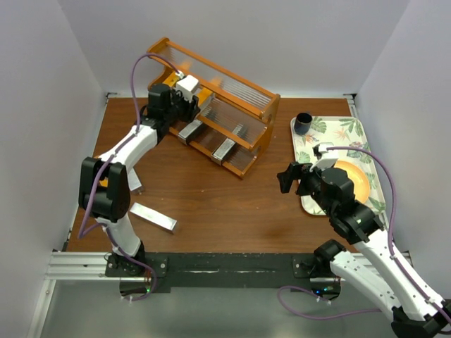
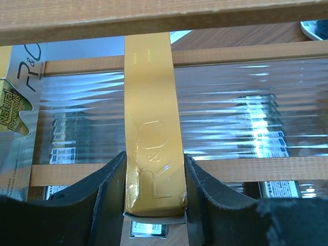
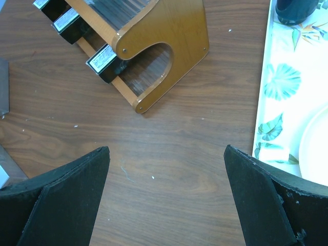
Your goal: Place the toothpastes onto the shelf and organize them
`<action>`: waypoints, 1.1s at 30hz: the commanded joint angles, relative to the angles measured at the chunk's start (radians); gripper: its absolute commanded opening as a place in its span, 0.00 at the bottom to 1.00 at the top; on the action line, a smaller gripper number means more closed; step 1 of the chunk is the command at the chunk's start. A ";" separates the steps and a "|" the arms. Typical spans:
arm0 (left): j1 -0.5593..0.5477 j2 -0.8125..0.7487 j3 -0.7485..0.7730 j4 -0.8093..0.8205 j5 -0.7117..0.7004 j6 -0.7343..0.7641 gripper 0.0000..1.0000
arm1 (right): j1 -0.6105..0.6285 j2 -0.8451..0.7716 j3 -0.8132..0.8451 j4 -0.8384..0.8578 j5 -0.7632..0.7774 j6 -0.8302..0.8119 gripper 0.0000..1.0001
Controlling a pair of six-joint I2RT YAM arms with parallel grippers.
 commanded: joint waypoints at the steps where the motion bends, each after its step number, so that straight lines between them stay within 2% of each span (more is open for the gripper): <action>1: 0.015 0.004 0.054 0.059 0.004 0.029 0.44 | -0.001 0.002 -0.003 0.034 -0.016 -0.018 0.98; 2: 0.017 0.004 0.055 0.056 0.007 0.034 0.50 | 0.000 0.000 -0.003 0.034 -0.016 -0.018 0.98; 5: 0.017 0.007 0.057 0.047 0.024 0.042 0.60 | -0.001 0.000 -0.003 0.034 -0.018 -0.017 0.98; 10: 0.017 0.010 0.061 0.031 0.036 0.046 0.73 | 0.000 0.000 -0.002 0.031 -0.021 -0.018 0.98; 12: 0.017 -0.005 0.060 0.031 0.042 0.045 0.83 | 0.000 -0.002 0.000 0.030 -0.022 -0.018 0.98; 13: 0.017 -0.014 0.058 0.031 0.042 0.040 0.91 | 0.000 -0.003 0.000 0.028 -0.022 -0.020 0.98; 15: 0.017 -0.048 0.046 0.042 0.029 0.036 0.99 | -0.001 -0.006 0.000 0.027 -0.022 -0.018 0.98; 25: 0.017 -0.327 -0.141 0.082 -0.186 -0.061 1.00 | 0.000 -0.014 0.000 0.025 -0.047 -0.017 0.98; 28: 0.017 -0.413 -0.206 0.056 -0.287 -0.108 1.00 | 0.000 -0.011 0.003 0.025 -0.053 -0.018 0.98; 33: 0.020 -0.511 -0.296 -0.061 -0.542 -0.164 1.00 | 0.000 -0.017 0.000 0.028 -0.061 -0.017 0.98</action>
